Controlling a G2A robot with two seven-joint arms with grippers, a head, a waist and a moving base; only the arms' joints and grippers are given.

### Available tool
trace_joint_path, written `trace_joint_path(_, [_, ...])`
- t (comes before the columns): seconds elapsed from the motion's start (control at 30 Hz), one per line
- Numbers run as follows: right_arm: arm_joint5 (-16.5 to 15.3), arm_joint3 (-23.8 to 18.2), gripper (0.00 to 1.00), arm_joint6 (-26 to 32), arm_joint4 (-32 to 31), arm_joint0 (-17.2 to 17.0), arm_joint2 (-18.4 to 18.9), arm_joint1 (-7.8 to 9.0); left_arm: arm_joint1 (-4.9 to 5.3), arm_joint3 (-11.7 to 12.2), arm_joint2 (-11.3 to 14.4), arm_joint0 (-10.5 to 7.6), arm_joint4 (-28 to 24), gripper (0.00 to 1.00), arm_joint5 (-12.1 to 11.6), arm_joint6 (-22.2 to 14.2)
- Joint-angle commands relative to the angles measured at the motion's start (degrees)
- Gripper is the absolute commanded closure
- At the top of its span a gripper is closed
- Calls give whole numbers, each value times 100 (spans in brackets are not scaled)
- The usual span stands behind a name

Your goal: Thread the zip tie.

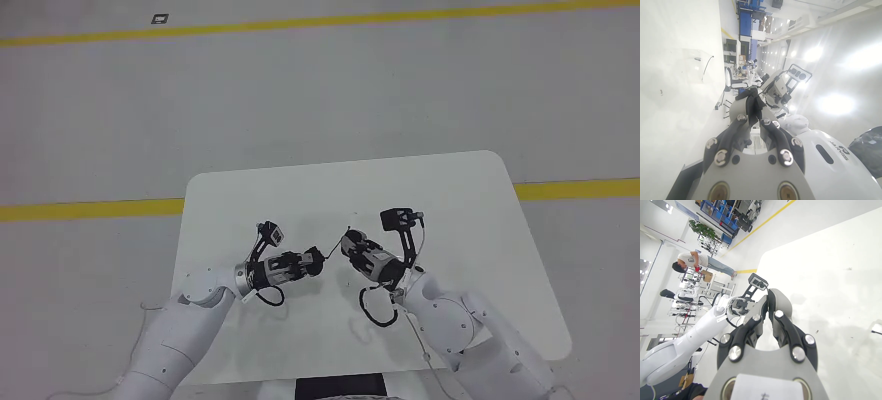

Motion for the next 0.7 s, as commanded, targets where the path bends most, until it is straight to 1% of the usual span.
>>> trace_joint_path(0.0, [12, -2, 100, 10, -12, -3, 1, -4, 0, 0, 0, 0, 0, 100, 0, 0])
trace_joint_path(0.37, [57, 22, 100, 29, -56, -3, -5, -35, 0, 0, 0, 0, 0, 100, 0, 0])
trace_joint_path(0.67, [23, 33, 100, 52, -66, 0, 0, -58, 0, 0, 0, 0, 0, 100, 0, 0])
